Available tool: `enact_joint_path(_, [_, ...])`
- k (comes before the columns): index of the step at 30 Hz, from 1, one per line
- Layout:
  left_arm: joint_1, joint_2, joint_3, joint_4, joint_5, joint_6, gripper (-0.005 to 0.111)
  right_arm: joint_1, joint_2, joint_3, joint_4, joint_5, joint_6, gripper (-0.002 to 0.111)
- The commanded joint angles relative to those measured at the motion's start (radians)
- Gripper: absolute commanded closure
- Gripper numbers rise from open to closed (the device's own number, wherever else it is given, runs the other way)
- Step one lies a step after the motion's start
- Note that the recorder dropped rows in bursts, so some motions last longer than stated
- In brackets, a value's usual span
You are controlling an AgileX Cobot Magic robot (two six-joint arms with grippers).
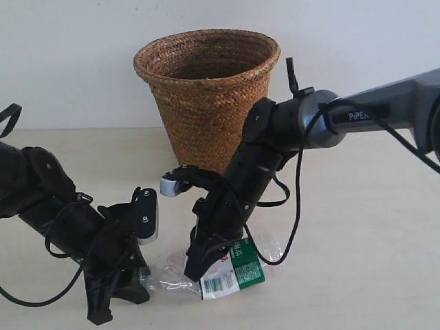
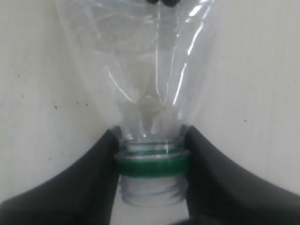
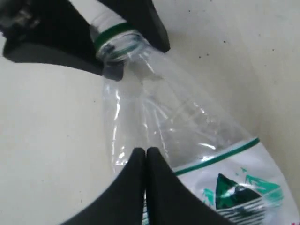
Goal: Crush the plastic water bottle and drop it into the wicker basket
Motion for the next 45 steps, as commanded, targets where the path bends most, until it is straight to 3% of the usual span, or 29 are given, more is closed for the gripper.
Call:
enact_joint_path(1, [0.000,0.024,0.010,0.023,0.006,-0.009,0.102,-0.001,0.065,-0.020,-0.143,-0.071,0.199,0.108])
enact_joint_path(10, [0.000,0.024,0.010,0.023,0.008,-0.009,0.102,-0.003,0.112,-0.034,-0.220,-0.122,0.366,0.108])
enact_joint_path(21, [0.000,0.024,0.010,0.023,0.010,-0.019,0.102,-0.046,0.153,-0.075,-0.289,0.000,0.546,0.108])
enact_joint_path(32, [0.000,0.024,0.010,0.034,0.006,-0.016,0.102,-0.081,0.038,-0.076,-0.257,0.128,0.535,0.108])
enact_joint_path(45, [0.000,-0.015,0.010,0.042,0.020,-0.011,0.102,-0.081,-0.199,-0.066,-0.273,0.130,0.507,0.108])
